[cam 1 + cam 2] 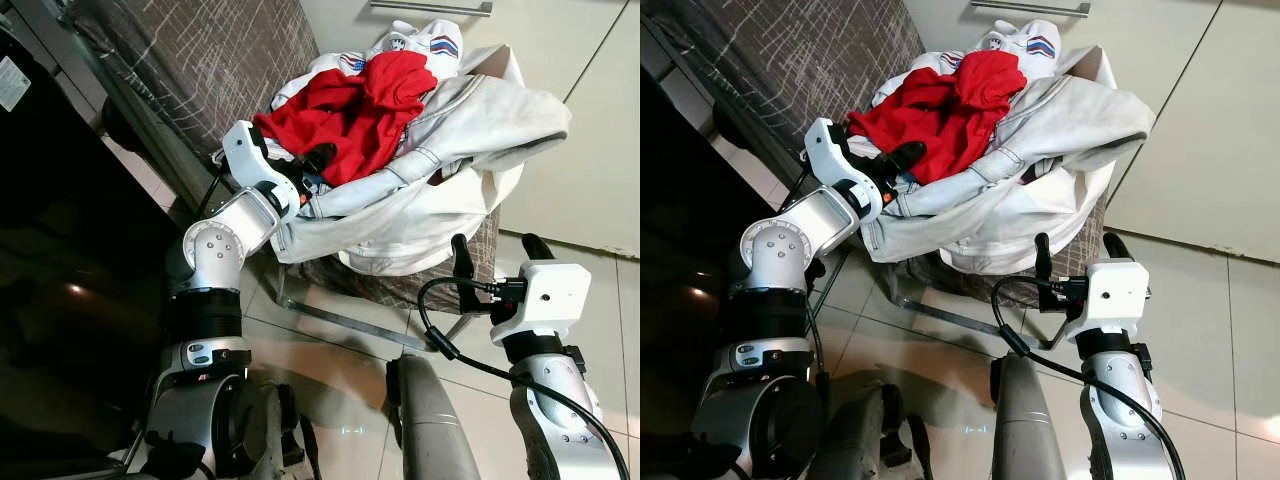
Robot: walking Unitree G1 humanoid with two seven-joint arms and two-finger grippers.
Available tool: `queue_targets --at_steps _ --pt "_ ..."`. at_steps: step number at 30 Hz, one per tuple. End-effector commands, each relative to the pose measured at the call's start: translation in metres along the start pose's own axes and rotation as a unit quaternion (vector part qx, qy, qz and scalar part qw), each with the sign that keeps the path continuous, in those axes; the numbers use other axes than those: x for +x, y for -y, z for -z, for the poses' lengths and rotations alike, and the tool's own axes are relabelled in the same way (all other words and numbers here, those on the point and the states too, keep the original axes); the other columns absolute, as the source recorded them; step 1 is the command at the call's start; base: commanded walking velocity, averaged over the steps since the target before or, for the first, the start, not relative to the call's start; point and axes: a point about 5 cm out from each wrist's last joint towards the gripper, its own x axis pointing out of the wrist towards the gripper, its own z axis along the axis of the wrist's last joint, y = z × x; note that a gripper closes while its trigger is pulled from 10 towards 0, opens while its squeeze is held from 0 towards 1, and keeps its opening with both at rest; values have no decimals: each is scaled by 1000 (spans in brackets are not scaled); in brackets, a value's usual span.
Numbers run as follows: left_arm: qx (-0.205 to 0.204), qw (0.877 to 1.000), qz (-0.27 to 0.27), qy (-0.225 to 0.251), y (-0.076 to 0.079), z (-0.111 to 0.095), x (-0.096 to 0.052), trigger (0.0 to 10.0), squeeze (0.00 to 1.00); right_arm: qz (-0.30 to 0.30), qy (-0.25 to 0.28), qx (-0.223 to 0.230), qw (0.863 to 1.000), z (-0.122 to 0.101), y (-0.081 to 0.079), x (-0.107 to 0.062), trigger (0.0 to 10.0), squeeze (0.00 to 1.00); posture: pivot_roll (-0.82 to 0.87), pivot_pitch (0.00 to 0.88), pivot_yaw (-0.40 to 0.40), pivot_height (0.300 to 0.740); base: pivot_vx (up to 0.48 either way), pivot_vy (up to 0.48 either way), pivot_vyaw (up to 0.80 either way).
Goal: Clothes washing
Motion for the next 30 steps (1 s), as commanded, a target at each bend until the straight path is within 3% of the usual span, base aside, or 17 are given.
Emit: queue_targets --at_steps 1,6,8,18,25,29,30 --pt "-54 997 56 6 30 12 11 10000 0 1 0 -2 1000 -1 0 -1 10000 0 -333 219 137 655 0 0 0" --pt "-69 994 85 17 40 12 12 10000 0 2 0 -2 1000 0 0 0 10000 0 -338 207 138 655 0 0 0" --pt "-56 993 101 1 48 23 15 10000 0 0 -1 0 1000 1 -2 1 10000 0 -336 205 138 655 0 0 0" --pt "-28 994 100 -25 46 43 21 10000 0 -1 0 1 1000 2 -3 3 10000 0 -335 200 137 655 0 0 0" --pt "-37 991 128 -28 58 51 23 10000 0 -2 -1 2 1000 2 -4 4 10000 0 -334 194 137 655 0 0 0" --pt "1 992 128 -23 58 58 30 10000 0 -5 1 3 1000 3 -7 6 10000 0 -333 192 136 655 0 0 0" --pt "10 992 120 -26 53 60 32 0 0 -6 1 4 1000 3 -7 6 10000 0 -330 192 136 655 0 0 0"
